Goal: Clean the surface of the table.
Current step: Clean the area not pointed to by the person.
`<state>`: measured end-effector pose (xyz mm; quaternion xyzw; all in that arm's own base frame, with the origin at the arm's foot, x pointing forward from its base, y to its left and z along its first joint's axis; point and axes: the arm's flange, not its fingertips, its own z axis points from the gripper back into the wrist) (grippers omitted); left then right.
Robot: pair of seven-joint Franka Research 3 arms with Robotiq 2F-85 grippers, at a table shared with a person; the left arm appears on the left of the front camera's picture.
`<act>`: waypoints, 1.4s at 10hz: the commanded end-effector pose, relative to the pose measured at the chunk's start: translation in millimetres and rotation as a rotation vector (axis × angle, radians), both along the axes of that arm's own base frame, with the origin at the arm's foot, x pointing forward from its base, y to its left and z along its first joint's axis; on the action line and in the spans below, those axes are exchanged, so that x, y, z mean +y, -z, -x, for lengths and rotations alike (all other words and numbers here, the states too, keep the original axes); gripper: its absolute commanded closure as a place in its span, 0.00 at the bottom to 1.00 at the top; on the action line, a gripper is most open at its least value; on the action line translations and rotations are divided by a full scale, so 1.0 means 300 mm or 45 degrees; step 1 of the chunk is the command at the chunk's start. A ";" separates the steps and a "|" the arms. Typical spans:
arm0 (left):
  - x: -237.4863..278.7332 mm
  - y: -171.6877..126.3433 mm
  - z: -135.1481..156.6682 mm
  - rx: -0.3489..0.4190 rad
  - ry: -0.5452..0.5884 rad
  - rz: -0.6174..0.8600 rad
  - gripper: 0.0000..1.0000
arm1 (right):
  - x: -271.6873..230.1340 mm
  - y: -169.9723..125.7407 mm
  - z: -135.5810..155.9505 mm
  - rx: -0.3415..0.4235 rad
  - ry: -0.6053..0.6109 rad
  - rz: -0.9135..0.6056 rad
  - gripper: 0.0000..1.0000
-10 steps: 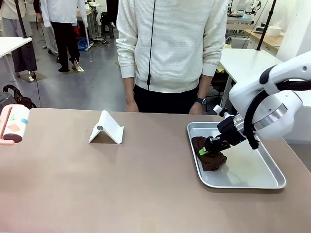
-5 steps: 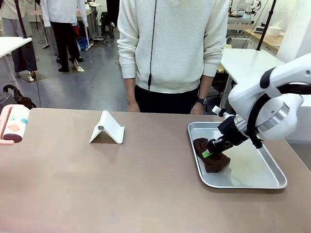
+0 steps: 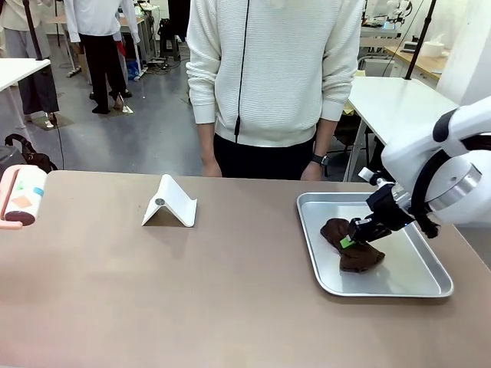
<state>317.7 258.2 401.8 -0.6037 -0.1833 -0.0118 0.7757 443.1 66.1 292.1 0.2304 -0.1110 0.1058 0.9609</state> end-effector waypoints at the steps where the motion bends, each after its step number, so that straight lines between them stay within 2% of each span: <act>1: -0.007 -0.010 0.010 -0.011 -0.009 0.006 0.79 | -0.153 0.134 0.010 0.055 0.169 0.179 0.89; 4: -0.007 -0.010 0.010 -0.011 -0.009 0.006 0.79 | -0.242 0.141 -0.010 0.090 0.398 0.099 0.89; 8: -0.007 -0.010 0.010 -0.011 -0.009 0.006 0.79 | -0.257 0.152 -0.040 0.146 0.688 -0.038 0.89; 11: -0.007 -0.010 0.010 -0.011 -0.009 0.006 0.79 | -0.283 0.103 -0.030 0.254 0.729 -0.355 0.89; 14: -0.007 -0.010 0.010 -0.011 -0.009 0.006 0.79 | -0.308 0.027 -0.001 0.418 0.642 -0.776 0.89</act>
